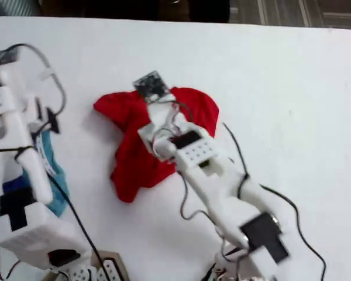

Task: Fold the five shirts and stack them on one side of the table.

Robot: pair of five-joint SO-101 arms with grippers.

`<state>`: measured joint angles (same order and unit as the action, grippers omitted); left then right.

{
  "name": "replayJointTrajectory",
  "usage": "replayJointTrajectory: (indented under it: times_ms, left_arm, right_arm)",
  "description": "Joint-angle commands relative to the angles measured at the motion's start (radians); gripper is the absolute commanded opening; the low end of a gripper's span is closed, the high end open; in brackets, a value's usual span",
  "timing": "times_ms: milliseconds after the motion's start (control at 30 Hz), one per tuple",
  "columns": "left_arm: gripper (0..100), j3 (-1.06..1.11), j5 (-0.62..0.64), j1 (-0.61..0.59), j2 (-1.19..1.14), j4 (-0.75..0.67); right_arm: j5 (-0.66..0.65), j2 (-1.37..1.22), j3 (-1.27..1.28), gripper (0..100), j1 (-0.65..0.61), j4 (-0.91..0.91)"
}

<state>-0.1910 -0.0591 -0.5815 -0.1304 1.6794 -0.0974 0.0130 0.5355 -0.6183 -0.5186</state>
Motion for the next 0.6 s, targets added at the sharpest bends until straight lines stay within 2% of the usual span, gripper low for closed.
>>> replayJointTrajectory:
  times_ms: [0, 167, 333, 400, 467, 533, 567]
  left_arm:
    - [23, -0.039, -0.009, -0.091, 0.054, 0.014]
    - [22, -0.041, -0.008, -0.14, 0.054, 0.015]
    - [22, -0.041, -0.008, -0.144, 0.054, 0.015]
    - [22, -0.039, -0.008, -0.143, 0.054, 0.015]
    - [22, -0.031, -0.008, -0.14, 0.054, 0.014]
    - [22, -0.031, -0.006, -0.138, 0.046, 0.014]
    - [22, -0.031, -0.003, -0.137, 0.046, 0.011]
  right_arm:
    - [0.0, -0.111, -0.166, 28.4, -0.062, -0.073]
    - [0.072, -0.272, -0.353, 27.8, -0.142, -0.217]
    - [0.075, -0.43, -0.479, 26.5, -0.111, -0.278]
    - [0.075, -0.469, -0.528, 16.6, -0.062, -0.328]
    - [0.084, -0.479, -0.586, 0.0, 0.002, -0.386]
    - [0.077, -0.476, -0.647, 5.7, 0.074, -0.435]
    - [0.077, -0.469, -0.69, 3.6, 0.11, -0.466]
